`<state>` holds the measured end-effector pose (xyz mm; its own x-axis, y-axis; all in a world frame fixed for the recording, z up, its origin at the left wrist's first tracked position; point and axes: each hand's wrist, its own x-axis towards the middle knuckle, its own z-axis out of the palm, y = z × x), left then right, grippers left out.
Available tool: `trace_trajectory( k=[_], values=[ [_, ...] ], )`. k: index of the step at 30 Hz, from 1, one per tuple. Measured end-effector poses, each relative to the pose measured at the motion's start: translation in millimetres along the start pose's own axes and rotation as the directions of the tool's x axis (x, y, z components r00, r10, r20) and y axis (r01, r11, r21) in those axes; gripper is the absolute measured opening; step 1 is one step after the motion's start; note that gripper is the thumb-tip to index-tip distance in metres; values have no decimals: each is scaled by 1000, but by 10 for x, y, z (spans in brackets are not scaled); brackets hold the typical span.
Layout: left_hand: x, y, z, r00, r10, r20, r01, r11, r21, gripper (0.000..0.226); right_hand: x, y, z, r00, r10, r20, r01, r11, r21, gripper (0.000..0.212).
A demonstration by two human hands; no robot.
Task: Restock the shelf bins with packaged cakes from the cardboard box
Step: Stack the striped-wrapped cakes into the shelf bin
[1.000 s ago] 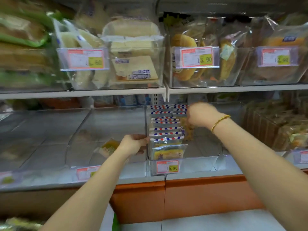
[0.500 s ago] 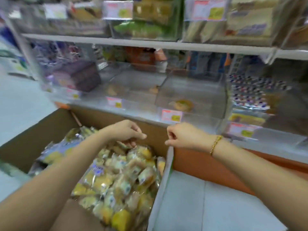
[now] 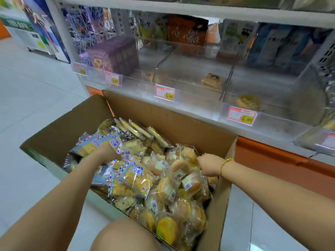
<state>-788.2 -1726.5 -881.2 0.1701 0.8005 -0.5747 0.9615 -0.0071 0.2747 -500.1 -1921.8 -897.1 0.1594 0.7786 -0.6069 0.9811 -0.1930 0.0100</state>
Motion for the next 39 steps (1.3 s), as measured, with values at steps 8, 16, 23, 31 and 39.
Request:
trace_trajectory(
  k=[8, 16, 23, 31, 39],
  values=[
    [310, 98, 150, 971, -57, 232, 23, 988, 150, 52, 207, -123, -22, 929, 129, 346, -83, 986, -145, 18],
    [483, -79, 410, 974, -114, 197, 60, 963, 263, 48, 272, -169, 120, 925, 80, 370, -12, 983, -184, 38],
    [425, -137, 508, 946, -153, 285, 167, 986, -24, 54, 159, -157, 157, 949, 62, 308, -26, 993, -119, 37],
    [479, -255, 534, 989, -96, 111, 105, 992, -75, 38, -7, -71, 183, 979, 11, 205, -18, 999, 35, 19],
    [70, 49, 481, 990, 140, -28, -130, 963, 235, 35, -283, -139, 10, 996, -69, -58, 79, 977, 198, 20]
  ],
)
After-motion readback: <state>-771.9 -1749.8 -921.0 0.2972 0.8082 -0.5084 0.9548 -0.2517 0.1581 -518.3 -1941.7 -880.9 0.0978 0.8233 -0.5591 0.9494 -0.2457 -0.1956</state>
